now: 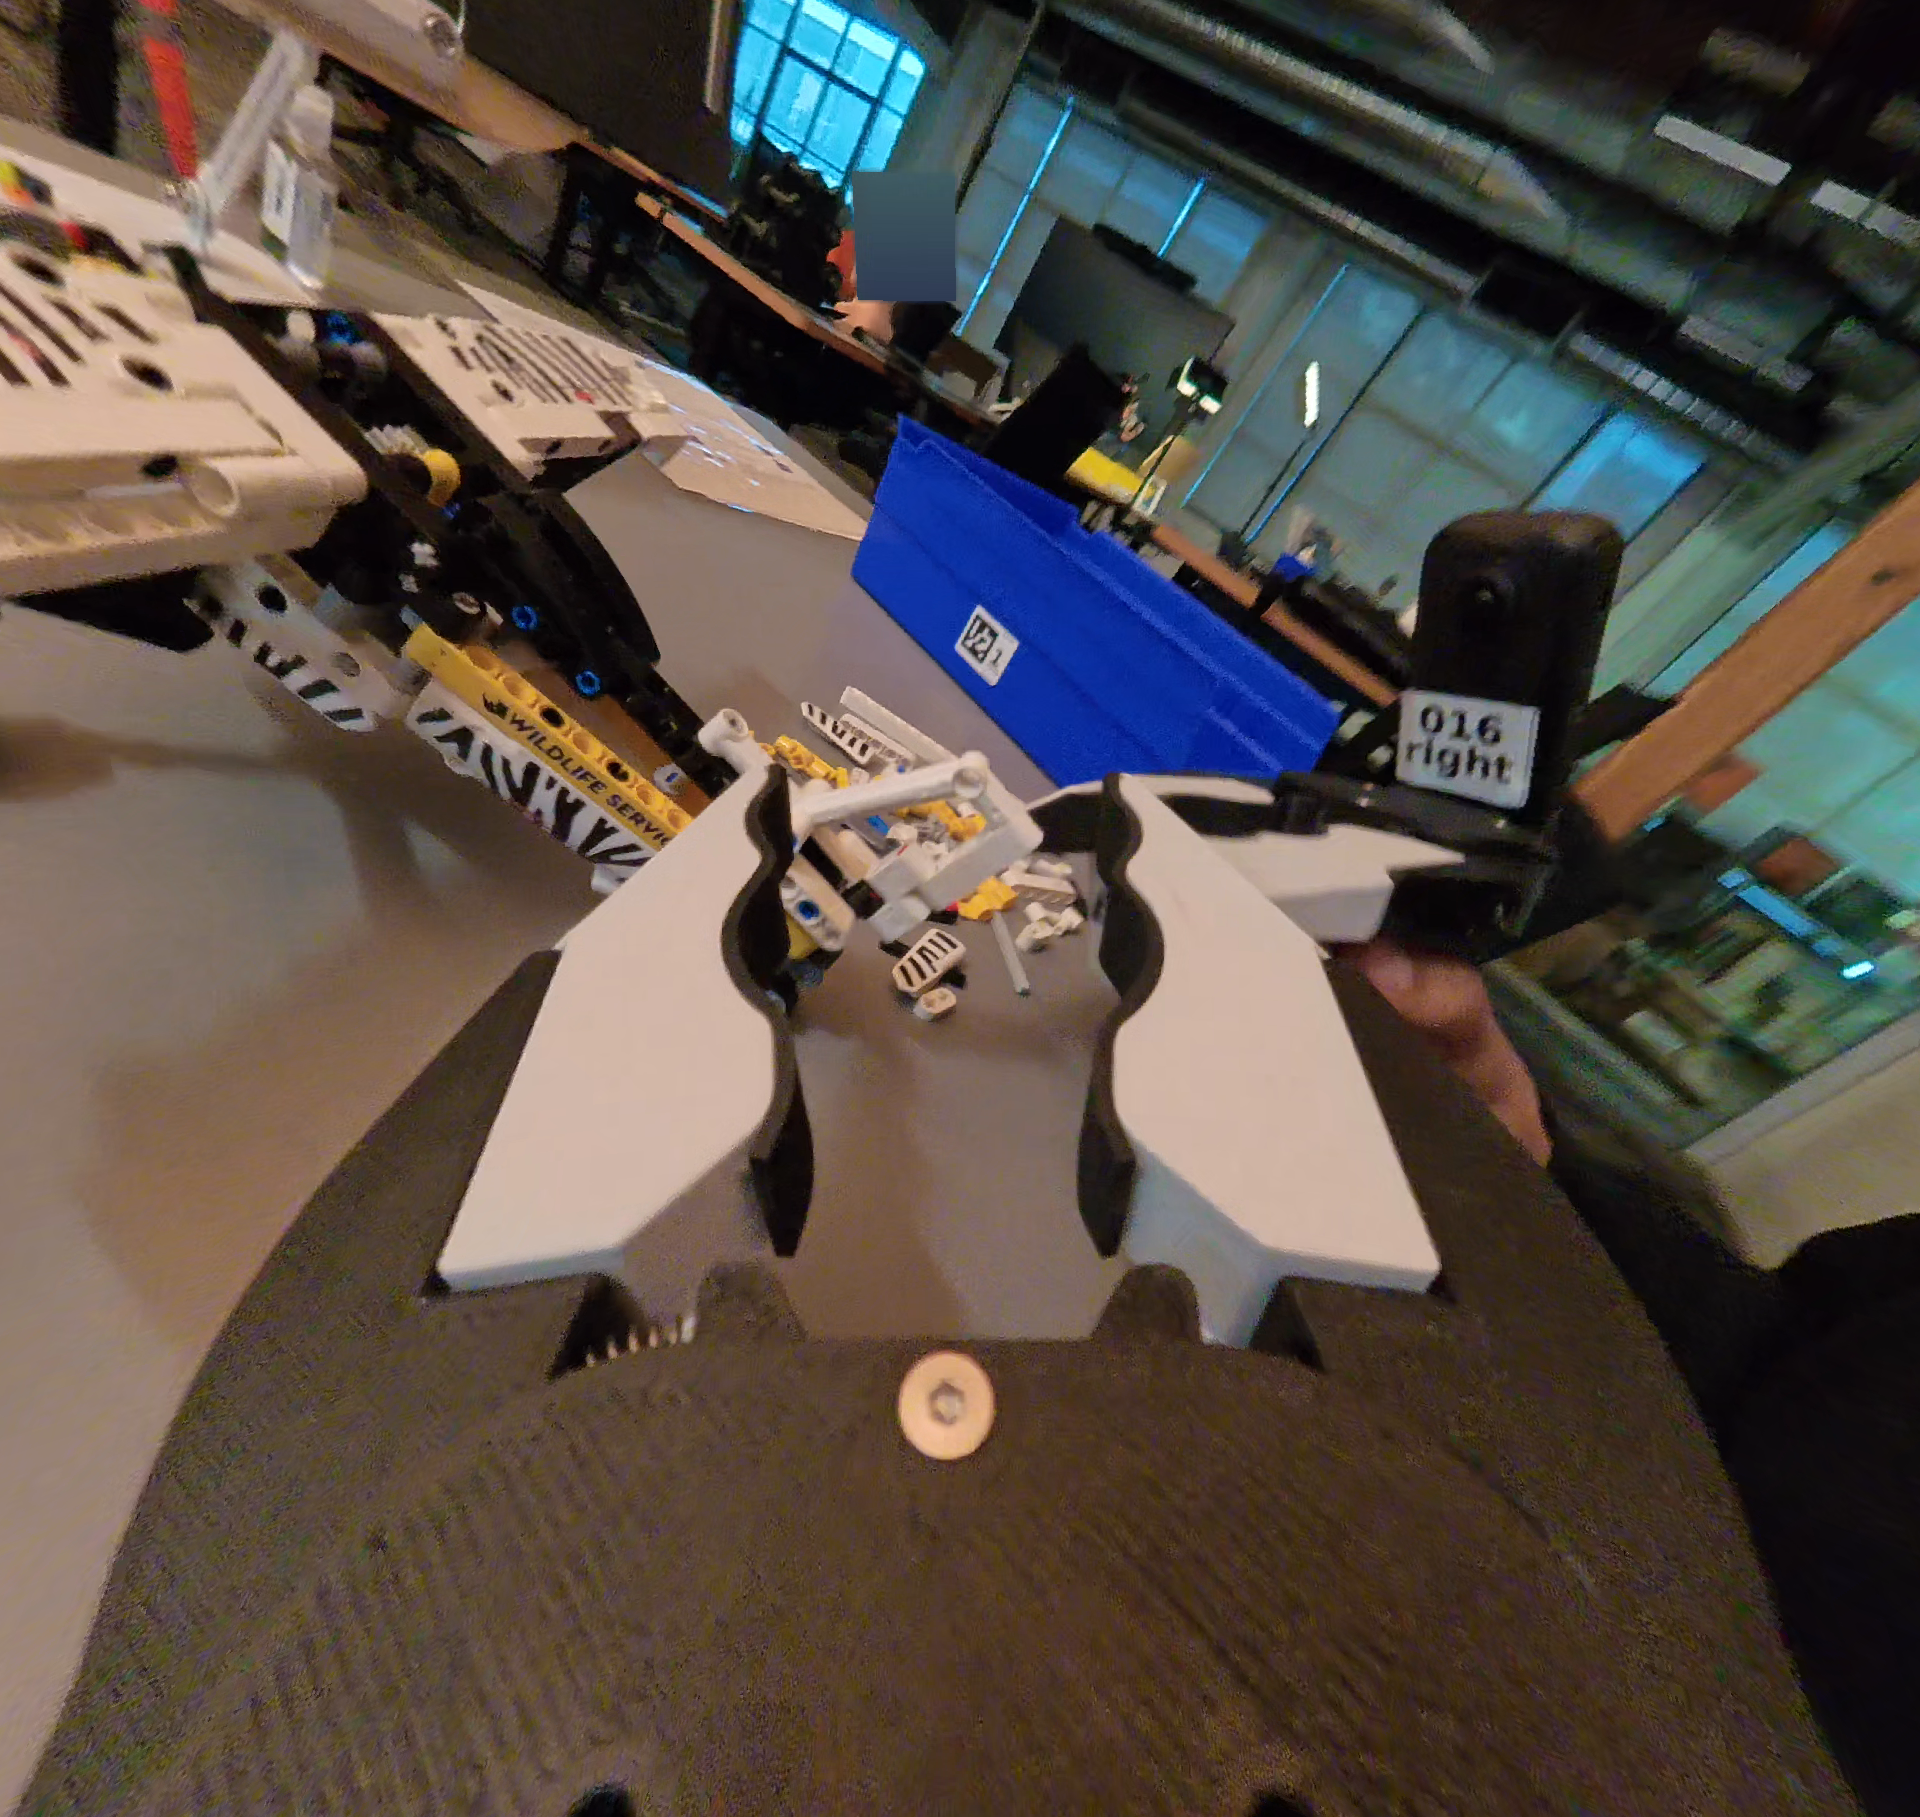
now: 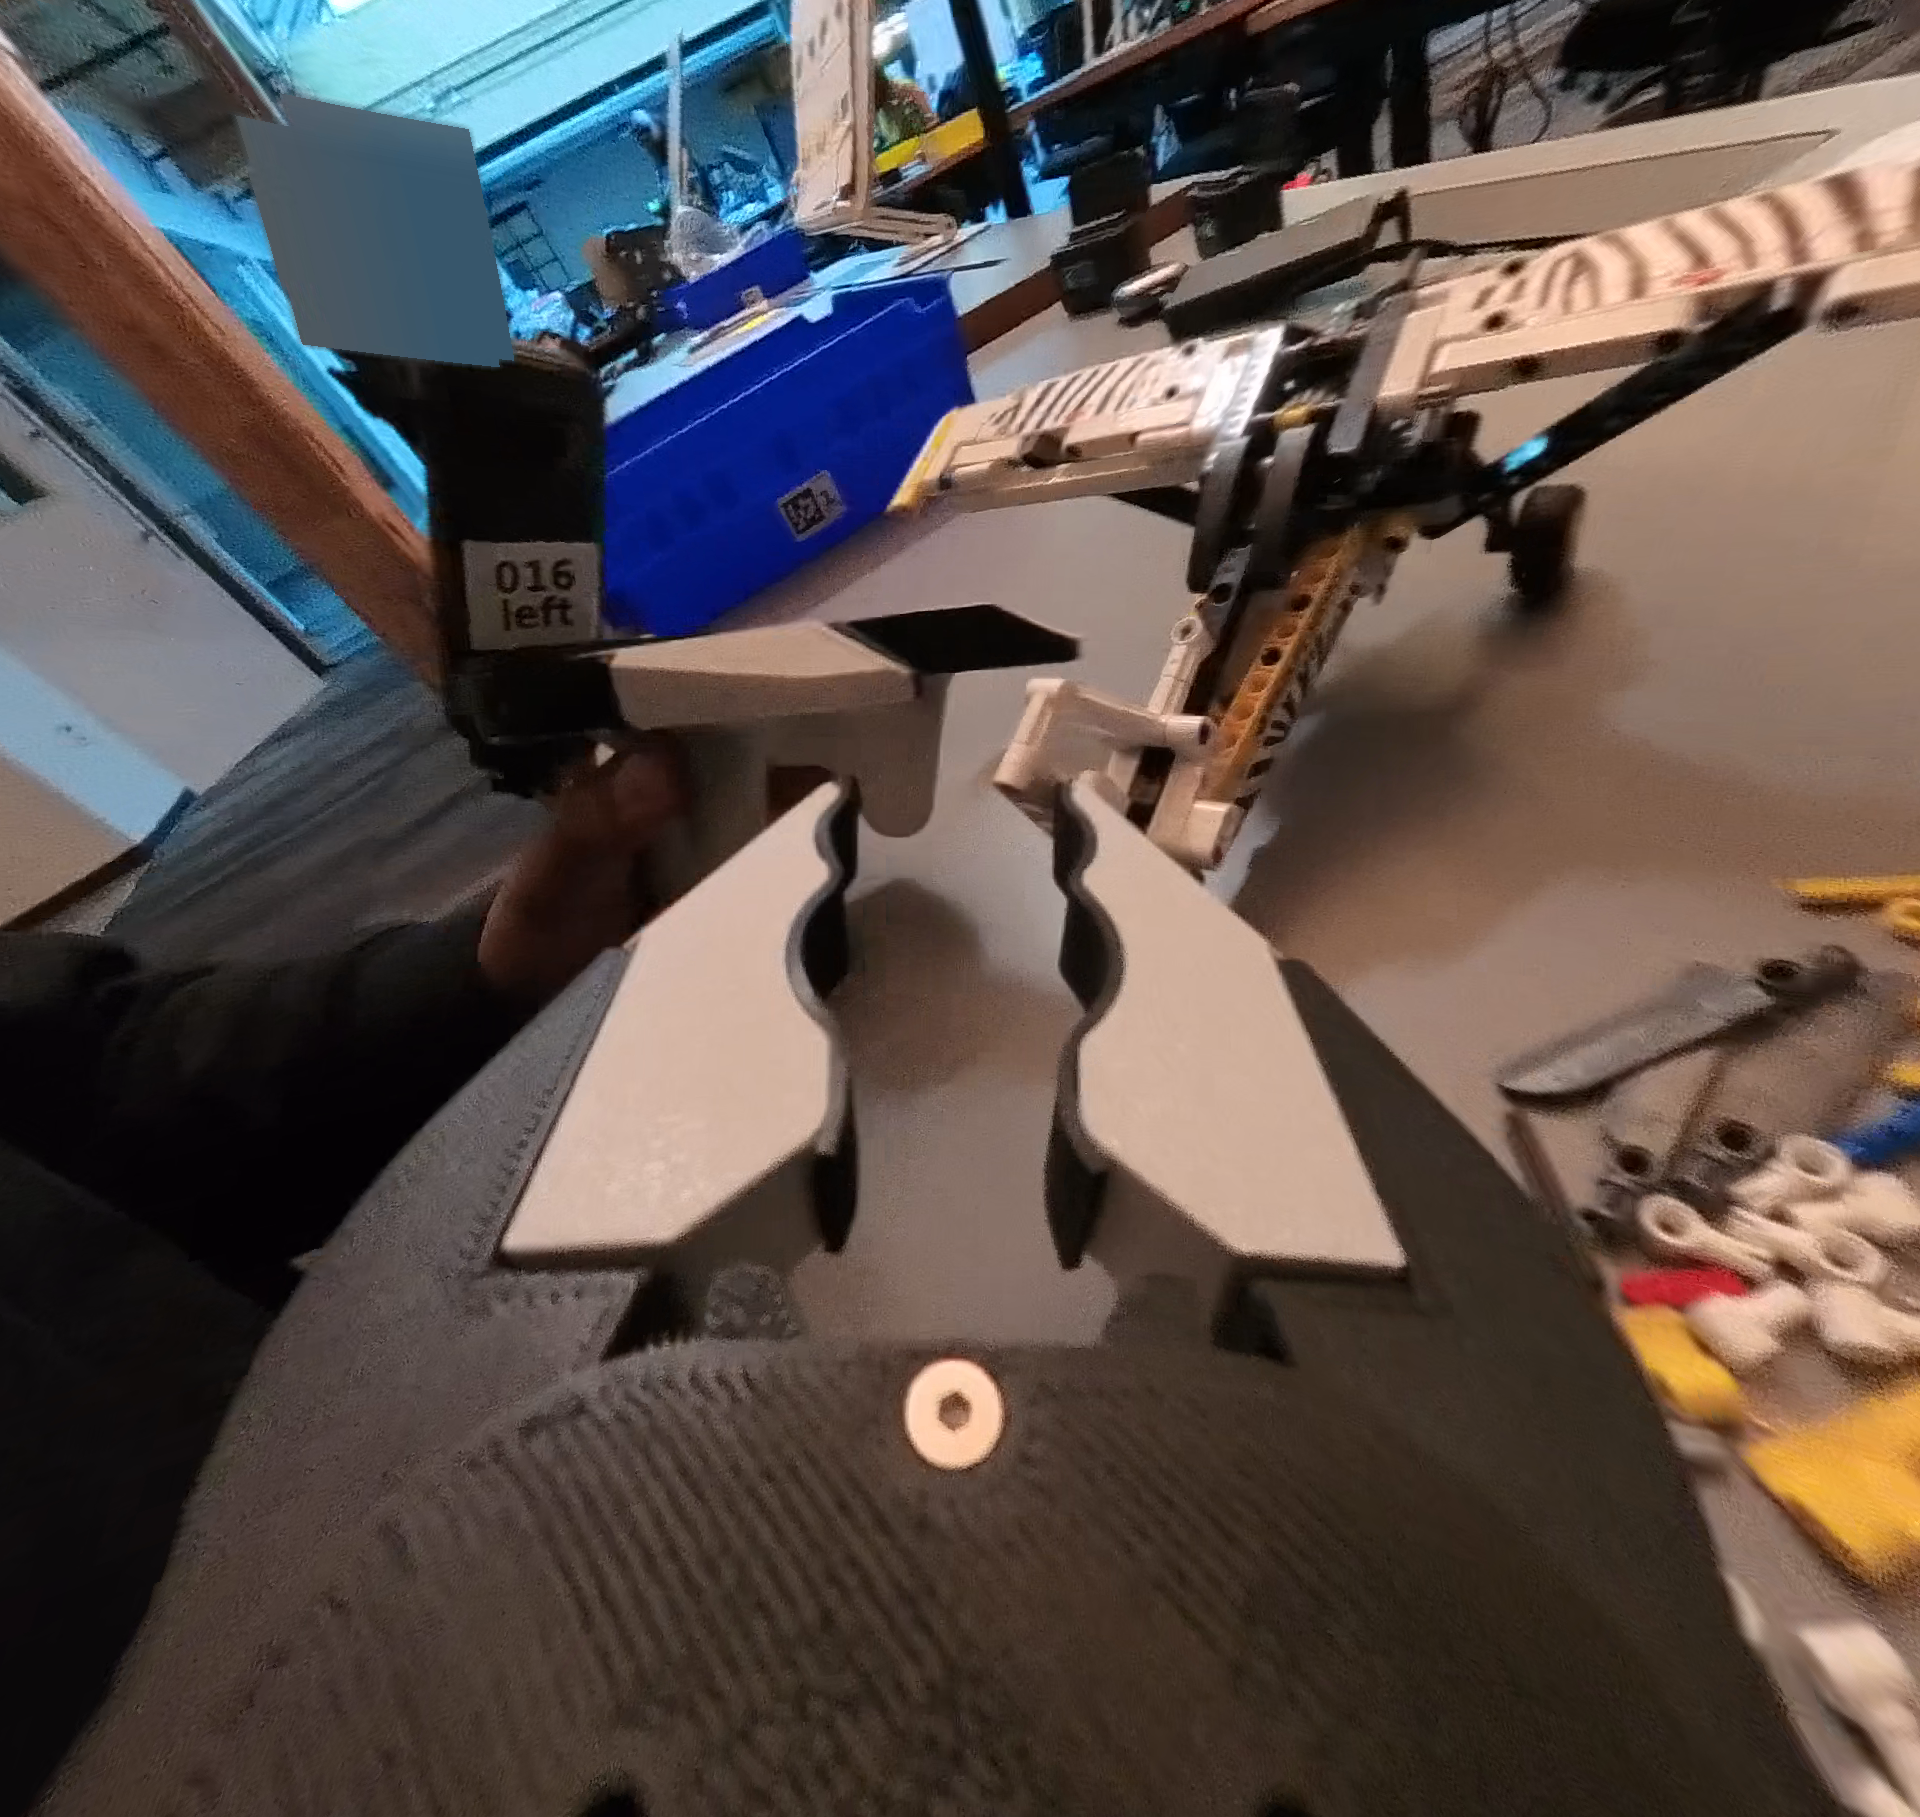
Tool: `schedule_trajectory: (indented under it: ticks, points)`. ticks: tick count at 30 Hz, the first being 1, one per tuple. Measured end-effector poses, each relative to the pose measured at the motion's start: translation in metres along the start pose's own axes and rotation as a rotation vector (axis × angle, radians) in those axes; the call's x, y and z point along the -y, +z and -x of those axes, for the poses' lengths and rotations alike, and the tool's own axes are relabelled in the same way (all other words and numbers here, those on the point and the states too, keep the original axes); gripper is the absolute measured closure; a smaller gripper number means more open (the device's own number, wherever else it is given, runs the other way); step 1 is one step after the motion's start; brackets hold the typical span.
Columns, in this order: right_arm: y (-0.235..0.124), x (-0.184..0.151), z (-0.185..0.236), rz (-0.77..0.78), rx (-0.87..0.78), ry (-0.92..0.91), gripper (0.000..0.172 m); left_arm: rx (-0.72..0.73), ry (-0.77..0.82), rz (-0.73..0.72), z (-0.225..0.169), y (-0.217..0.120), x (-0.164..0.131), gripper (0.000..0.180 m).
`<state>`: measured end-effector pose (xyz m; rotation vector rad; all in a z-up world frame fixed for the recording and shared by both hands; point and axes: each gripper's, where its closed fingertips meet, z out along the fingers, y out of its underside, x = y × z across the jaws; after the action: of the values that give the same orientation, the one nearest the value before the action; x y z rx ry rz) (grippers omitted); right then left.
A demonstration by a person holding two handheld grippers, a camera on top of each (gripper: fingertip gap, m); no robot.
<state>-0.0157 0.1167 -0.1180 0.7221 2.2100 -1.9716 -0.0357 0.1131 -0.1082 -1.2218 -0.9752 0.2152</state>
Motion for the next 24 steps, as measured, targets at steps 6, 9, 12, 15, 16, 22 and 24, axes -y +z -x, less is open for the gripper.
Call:
schedule_trajectory:
  ticks: [6,9,12,15,16,22,24]
  points:
    - [0.012,-0.012,0.005,0.095,-0.045,-0.251,0.133,0.011,0.065,0.014,-0.007,-0.002,-0.003,0.124]
    - [0.022,-0.018,0.014,0.131,-0.049,-0.34,0.148,0.111,0.146,0.018,-0.003,-0.002,-0.004,0.126]
    - [0.02,-0.024,0.015,0.177,-0.09,-0.49,0.141,0.2,0.147,-0.018,0.007,-0.008,0.001,0.129]
    - [0.013,-0.027,0.005,0.214,-0.112,-0.476,0.134,0.242,0.092,-0.014,0.018,-0.014,0.001,0.138]
    - [0.01,-0.025,0.0,0.206,-0.122,-0.438,0.131,0.23,0.066,-0.018,0.019,-0.016,0.001,0.138]
    - [0.007,-0.008,-0.02,0.059,-0.07,0.152,0.134,0.232,0.041,-0.013,0.021,-0.02,0.0,0.148]
    - [0.014,-0.024,-0.02,0.134,-0.067,0.184,0.141,0.243,0.042,-0.029,0.021,-0.025,0.001,0.15]
